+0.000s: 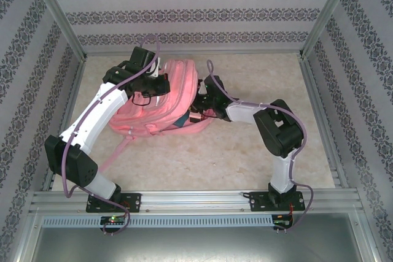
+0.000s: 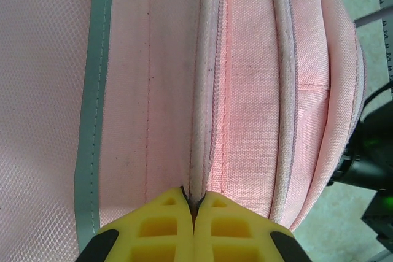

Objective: Pack the student bag
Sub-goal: Place the book in the student bag, then close the student bag at the center of the table.

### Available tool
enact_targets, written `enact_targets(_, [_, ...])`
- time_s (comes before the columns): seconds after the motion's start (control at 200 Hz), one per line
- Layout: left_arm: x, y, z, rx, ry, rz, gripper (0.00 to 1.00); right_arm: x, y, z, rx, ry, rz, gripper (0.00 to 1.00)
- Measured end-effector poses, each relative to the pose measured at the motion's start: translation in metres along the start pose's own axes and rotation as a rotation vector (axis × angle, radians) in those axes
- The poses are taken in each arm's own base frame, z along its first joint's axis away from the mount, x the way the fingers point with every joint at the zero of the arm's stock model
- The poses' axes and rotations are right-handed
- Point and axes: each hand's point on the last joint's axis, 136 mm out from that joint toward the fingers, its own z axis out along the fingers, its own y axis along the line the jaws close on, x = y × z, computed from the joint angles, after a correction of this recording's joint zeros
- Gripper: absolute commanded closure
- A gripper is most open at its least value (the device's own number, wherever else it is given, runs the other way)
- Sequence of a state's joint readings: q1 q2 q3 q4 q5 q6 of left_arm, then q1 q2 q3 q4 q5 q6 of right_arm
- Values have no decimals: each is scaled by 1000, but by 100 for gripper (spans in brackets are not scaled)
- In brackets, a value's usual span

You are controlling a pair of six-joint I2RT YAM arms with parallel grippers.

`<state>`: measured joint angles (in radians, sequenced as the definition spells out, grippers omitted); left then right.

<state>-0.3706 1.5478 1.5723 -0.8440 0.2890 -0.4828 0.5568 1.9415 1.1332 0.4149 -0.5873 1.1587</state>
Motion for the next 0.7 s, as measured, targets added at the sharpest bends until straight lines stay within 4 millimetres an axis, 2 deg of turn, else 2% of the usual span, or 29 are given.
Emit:
enact_targets(0.145, [1, 1, 2, 2, 4, -1, 100, -3, 3, -13, 47, -21, -34, 32])
enact_targets(0.285, [2, 2, 2, 5, 7, -5, 100, -13, 9, -33, 82, -59, -66, 31])
enact_targets(0.42, [2, 3, 3, 2, 9, -12, 76, -19, 15, -53, 121, -99, -95, 31])
enact_targets(0.46, [3, 3, 4, 2, 9, -21, 72, -20, 16, -59, 137, -113, -104, 31])
enact_targets(0.58, [1, 8, 4, -16, -5, -38, 49, -18, 7, -84, 199, -159, -119, 31])
enact_targets(0.699, [7, 25, 1, -51, -11, -85, 46, -14, -3, -115, 267, -217, -140, 31])
